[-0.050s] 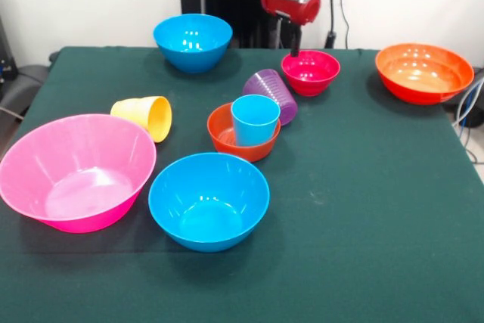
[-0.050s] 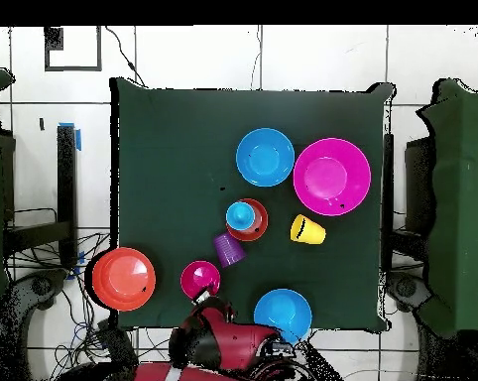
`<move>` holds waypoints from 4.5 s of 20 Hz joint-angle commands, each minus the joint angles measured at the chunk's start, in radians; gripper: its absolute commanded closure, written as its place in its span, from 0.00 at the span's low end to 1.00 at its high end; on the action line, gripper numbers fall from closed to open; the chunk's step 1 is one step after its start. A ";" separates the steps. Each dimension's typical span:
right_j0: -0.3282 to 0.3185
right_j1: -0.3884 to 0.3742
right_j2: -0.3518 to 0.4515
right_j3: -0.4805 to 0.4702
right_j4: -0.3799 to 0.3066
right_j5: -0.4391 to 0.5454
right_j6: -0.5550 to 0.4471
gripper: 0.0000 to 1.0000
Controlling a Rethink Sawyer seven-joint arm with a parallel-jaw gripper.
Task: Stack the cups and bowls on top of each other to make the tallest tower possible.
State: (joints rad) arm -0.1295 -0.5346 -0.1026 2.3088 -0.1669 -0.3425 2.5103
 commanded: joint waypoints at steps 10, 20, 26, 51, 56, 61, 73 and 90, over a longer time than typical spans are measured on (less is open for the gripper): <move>0.045 0.171 0.093 -0.126 0.097 -0.117 0.158 0.00; 0.124 0.582 -0.024 -0.418 0.207 -0.280 0.090 0.00; 0.142 0.621 -0.028 -0.438 0.256 -0.321 0.080 1.00; 0.007 0.148 0.152 -0.350 0.265 0.499 0.084 1.00; 0.040 0.121 0.134 -0.352 0.285 0.536 0.103 1.00; 0.054 0.104 0.139 -0.332 0.301 0.533 0.123 1.00; 0.050 0.090 0.152 -0.319 0.313 0.545 0.110 1.00; -0.014 0.338 0.206 -0.452 0.191 0.224 0.063 0.00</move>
State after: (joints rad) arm -0.0955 -0.4184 -0.0547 2.0239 0.0572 0.0995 2.5101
